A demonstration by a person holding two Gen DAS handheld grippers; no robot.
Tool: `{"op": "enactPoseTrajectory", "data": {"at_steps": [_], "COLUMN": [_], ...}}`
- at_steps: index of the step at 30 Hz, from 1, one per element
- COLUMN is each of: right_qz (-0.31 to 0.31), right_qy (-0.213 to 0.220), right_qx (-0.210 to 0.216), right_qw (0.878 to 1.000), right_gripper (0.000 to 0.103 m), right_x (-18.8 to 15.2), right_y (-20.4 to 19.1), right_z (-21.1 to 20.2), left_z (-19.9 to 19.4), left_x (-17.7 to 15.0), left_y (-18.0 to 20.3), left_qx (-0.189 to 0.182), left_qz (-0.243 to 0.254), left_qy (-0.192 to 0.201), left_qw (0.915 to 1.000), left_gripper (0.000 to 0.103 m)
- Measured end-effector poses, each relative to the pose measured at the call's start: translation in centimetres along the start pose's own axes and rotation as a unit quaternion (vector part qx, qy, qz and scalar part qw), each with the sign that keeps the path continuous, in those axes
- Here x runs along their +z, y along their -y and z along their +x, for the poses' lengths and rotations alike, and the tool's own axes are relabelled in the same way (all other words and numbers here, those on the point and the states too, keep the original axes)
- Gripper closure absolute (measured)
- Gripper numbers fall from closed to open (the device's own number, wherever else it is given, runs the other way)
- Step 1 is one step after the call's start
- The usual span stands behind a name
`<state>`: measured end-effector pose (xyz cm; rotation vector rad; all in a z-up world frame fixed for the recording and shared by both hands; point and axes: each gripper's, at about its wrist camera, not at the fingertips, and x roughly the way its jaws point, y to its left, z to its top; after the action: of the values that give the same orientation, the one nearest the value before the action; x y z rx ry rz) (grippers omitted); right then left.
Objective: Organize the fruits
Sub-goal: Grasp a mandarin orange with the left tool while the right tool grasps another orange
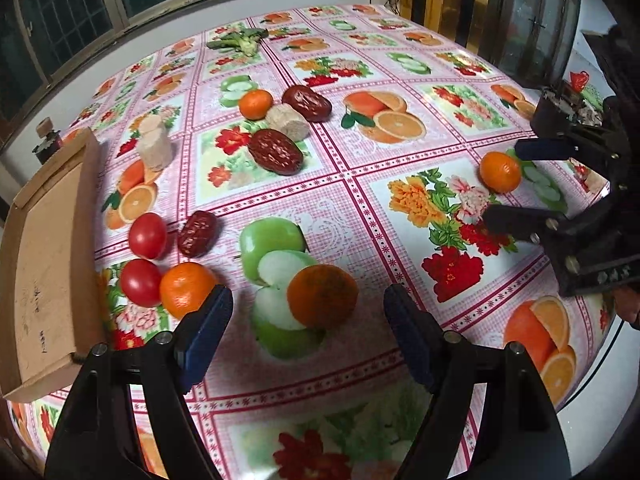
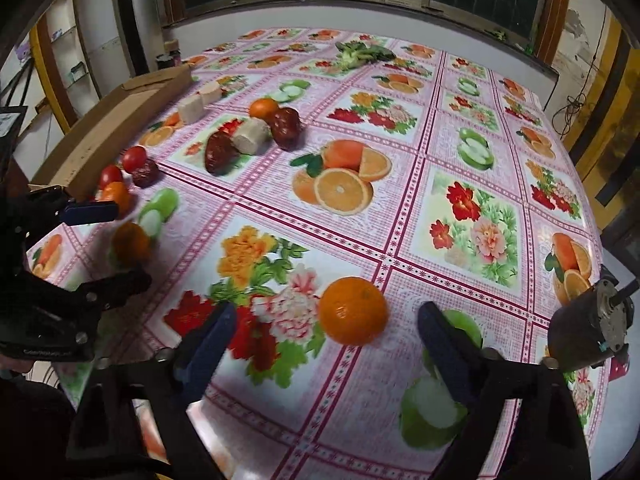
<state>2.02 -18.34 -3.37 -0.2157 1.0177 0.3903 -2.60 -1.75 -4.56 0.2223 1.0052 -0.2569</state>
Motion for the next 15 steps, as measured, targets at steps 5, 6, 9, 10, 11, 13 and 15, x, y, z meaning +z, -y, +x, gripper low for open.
{"op": "enactPoseTrajectory", "data": {"at_steps": [5,6,9,10,11,13,15], "right_qz": [0.013,0.015,0.023,0.031,0.039,0.053,0.053], "right_qy": [-0.006,-0.007,-0.004,-0.005,-0.006,-0.004,-0.002], "right_qx": [0.011,0.01,0.004,0.008,0.014,0.025,0.028], "right_qw": [1.0,1.0,1.0,0.999,0.999,0.998,0.998], "right_gripper": [0.038,0.046,0.067,0.067,0.067,0.067,0.068], "right_x": [0.0,0.1,0.1,0.1,0.1,0.0,0.0], "right_y": [0.9,1.0,1.2,1.6,1.8,2.0,1.6], "right_z": [1.2,1.3,1.1,1.0,1.0,0.6,0.1], "left_z": [0.3,0.3,0.1,0.1,0.0,-0.2,-0.5], "left_x": [0.1,0.1,0.1,0.1,0.1,0.0,-0.2], "left_y": [-0.3,-0.3,-0.3,-0.2,-0.2,-0.3,-0.7], "left_qx": [-0.026,-0.027,-0.039,-0.041,-0.038,-0.043,-0.049], "left_qz": [-0.004,-0.004,-0.002,-0.002,0.0,0.0,-0.005], "left_qy": [0.004,0.005,0.007,0.008,0.01,0.01,0.01], "left_qw": [0.9996,0.9996,0.9992,0.9991,0.9992,0.999,0.9987], "left_gripper": [0.041,0.045,0.066,0.072,0.072,0.073,0.073]}}
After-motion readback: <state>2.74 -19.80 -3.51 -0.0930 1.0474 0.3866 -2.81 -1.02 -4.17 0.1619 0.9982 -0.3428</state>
